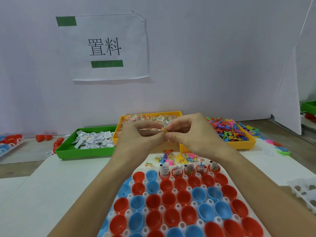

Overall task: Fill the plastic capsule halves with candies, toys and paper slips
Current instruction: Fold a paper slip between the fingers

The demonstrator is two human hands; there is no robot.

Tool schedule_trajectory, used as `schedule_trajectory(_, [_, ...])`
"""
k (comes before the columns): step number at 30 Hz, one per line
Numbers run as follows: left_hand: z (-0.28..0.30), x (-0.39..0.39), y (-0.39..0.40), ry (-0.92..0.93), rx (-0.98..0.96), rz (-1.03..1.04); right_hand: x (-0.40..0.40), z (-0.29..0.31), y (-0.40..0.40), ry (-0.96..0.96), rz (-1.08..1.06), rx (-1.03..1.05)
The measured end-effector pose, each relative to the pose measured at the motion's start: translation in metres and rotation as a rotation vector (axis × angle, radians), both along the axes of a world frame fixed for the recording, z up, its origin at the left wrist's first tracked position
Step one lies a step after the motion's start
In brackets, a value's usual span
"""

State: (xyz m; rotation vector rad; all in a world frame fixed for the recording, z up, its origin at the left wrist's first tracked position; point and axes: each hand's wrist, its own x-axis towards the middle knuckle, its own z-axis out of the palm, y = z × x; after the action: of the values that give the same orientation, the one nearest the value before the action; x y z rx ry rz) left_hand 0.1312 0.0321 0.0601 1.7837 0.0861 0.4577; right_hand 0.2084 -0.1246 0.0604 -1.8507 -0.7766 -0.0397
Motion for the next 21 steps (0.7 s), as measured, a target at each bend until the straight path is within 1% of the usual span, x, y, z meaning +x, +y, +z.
schedule_trajectory(4, [0.001,-0.001,0.004,0.004,0.114,-0.027,0.000,0.001,-0.001,-0.020,0.010,-0.043])
schedule_trajectory(6, [0.000,0.000,0.006,-0.004,0.120,-0.023,0.000,0.001,-0.002,-0.009,0.022,-0.049])
schedule_trajectory(8, [0.000,0.000,0.008,-0.018,0.091,-0.025,0.001,0.000,-0.003,0.020,0.041,-0.023])
schedule_trajectory(10, [-0.001,0.001,0.009,-0.034,0.022,-0.035,0.000,-0.001,-0.003,0.064,0.067,0.004])
schedule_trajectory(14, [-0.003,0.002,0.008,-0.063,-0.064,-0.034,-0.001,-0.002,-0.003,0.189,0.133,0.048])
schedule_trajectory(17, [-0.006,0.004,0.010,-0.059,-0.006,-0.021,0.000,-0.002,-0.002,0.225,0.139,0.084])
schedule_trajectory(21, [-0.008,0.007,0.016,-0.012,0.133,-0.034,0.001,-0.005,-0.001,0.209,0.109,0.065])
